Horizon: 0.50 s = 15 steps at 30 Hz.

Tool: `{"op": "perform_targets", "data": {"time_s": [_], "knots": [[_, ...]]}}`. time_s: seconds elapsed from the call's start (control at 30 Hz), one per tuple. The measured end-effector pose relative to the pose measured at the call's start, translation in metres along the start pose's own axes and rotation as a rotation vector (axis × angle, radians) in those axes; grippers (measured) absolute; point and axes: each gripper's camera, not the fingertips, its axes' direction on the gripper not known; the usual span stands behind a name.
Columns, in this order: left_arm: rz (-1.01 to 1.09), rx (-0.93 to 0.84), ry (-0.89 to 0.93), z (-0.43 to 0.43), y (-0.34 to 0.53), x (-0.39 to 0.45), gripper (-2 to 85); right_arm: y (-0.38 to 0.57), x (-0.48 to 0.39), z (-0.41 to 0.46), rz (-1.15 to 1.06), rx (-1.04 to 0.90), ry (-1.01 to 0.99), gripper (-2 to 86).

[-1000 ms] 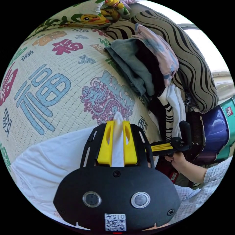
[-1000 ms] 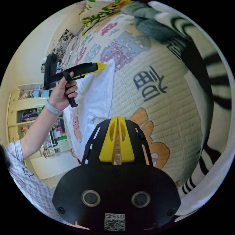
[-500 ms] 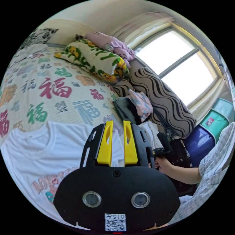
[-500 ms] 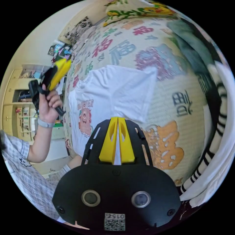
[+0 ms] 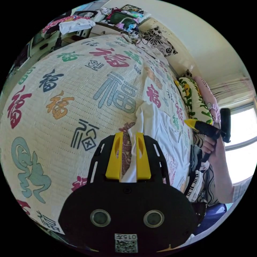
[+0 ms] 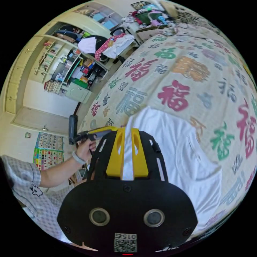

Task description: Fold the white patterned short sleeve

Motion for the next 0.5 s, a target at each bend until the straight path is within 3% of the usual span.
{"op": "perform_targets", "data": {"time_s": [0.23,0.37,0.5], "knots": [[0.044,0.033,0.017,-0.046,0.008,0.016,0.2,-0.087,-0.021,0.087,-0.049,-0.1,0.082,5.7],[0.229,0.138,0.019,-0.12,0.054,0.062,-0.4,-0.107,-0.015,0.135,-0.027,-0.176,0.18,6.2],[0.251,0.128,-0.054,-0.152,0.09,0.081,-0.6,-0.135,-0.01,0.18,0.016,-0.223,0.105,6.6]]}}
